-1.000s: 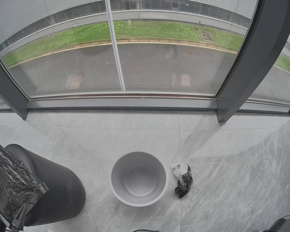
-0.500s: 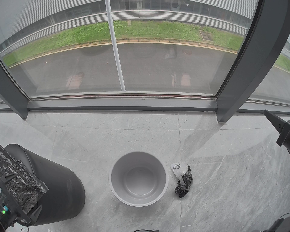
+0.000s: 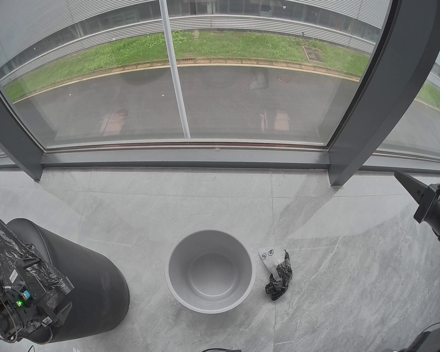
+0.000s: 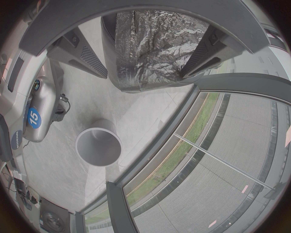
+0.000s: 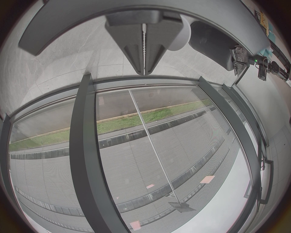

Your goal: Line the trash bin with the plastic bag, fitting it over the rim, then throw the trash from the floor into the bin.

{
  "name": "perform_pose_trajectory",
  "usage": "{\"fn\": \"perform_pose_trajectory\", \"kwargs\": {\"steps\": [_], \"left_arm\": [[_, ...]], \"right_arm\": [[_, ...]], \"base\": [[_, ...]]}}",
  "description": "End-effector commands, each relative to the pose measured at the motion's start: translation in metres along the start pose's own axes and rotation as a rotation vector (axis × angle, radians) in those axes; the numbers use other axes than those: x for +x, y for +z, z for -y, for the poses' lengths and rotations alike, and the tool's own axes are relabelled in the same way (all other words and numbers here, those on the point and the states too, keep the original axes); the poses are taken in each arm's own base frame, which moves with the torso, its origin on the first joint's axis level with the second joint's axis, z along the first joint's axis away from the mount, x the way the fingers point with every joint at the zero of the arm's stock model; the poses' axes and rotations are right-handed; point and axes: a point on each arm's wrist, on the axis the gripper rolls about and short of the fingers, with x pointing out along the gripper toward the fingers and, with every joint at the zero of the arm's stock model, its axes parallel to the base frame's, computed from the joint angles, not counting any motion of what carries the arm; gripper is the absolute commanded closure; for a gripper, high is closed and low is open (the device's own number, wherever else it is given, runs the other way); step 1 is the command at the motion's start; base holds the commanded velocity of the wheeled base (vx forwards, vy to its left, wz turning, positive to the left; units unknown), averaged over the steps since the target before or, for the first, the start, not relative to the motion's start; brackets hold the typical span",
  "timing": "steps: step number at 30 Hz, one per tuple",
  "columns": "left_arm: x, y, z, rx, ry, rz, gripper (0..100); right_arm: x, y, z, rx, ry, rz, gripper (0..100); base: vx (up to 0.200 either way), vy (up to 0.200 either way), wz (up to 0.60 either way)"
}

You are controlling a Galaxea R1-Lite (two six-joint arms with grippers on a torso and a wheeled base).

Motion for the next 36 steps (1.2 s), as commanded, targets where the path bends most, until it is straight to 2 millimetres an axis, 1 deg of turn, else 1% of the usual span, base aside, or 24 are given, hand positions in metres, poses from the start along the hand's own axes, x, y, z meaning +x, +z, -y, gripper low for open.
{"fn": "perform_pose_trajectory", "kwargs": {"steps": [1, 11, 26, 27, 36], "left_arm": [[0.008, -0.001, 0.002, 0.007, -0.036, -0.042, 0], [0.027, 0.004, 0.000, 0.007, -0.047, -0.057, 0], [0.028, 0.006, -0.004, 0.004, -0.004, -0.058, 0], [0.027, 0.007, -0.004, 0.003, -0.001, -0.055, 100], [0.027, 0.006, -0.004, -0.005, 0.011, -0.047, 100]], "right_arm": [[0.001, -0.001, 0.000, 0.002, 0.000, -0.008, 100], [0.002, -0.002, 0.000, 0.004, -0.002, -0.012, 100], [0.000, -0.001, 0.000, 0.003, 0.001, -0.004, 100], [0.000, 0.000, 0.000, 0.003, 0.001, -0.002, 100], [-0.001, 0.000, 0.000, 0.001, 0.002, 0.001, 100]], "base": [[0.000, 0.000, 0.00], [0.000, 0.000, 0.00], [0.000, 0.000, 0.00], [0.000, 0.000, 0.00], [0.000, 0.000, 0.00]]}}
